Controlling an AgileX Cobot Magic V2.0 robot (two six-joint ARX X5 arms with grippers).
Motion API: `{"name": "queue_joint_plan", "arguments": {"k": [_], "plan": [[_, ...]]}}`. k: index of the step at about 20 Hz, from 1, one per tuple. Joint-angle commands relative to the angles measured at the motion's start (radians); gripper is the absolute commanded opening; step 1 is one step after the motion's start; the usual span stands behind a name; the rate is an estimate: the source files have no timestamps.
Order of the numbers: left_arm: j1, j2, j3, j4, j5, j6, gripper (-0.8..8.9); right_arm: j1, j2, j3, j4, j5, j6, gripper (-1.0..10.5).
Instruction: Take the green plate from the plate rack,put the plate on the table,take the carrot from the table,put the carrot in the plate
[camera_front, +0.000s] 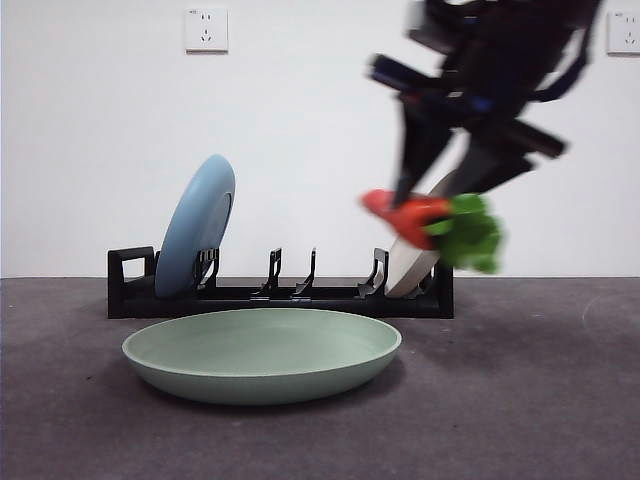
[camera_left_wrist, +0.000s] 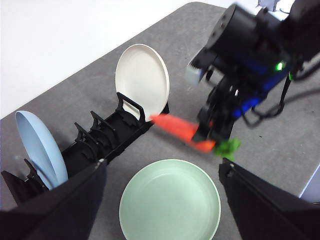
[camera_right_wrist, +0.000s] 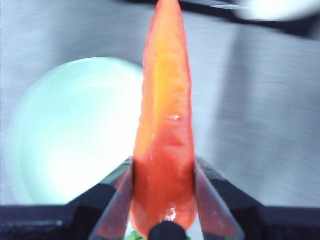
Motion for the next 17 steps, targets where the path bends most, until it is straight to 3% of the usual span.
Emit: {"name": "queue_joint_plan", "arguments": {"k": [1,5,14,15,17], "plan": [[-0.002,-0.002,-0.005,0.0,-0.002,-0.01,3.77,0.083,0.045,-0.005,0.1,-0.001,0.062,-0.2],[-0.002,-0.002,-0.005,-0.014,-0.002,-0.009,3.77,0.174,0.162,-0.005,0.224,-0.002,0.123,-0.2],[-0.002,-0.002,-0.005,-0.021,-0.002,-0.01,3.77,0.203,0.325,-0.005,0.245,-0.001,0.118,0.0],[-0.002,-0.002,-0.005,-0.021,-0.002,-0.01,3.77,0.206,0.325,-0.005,0.25,0.0,0.118,0.9],[-0.002,-0.002,-0.005,-0.021,-0.002,-0.01,3.77,0.206,0.325,-0.005,0.252,-0.001,0.119,4.0]]}}
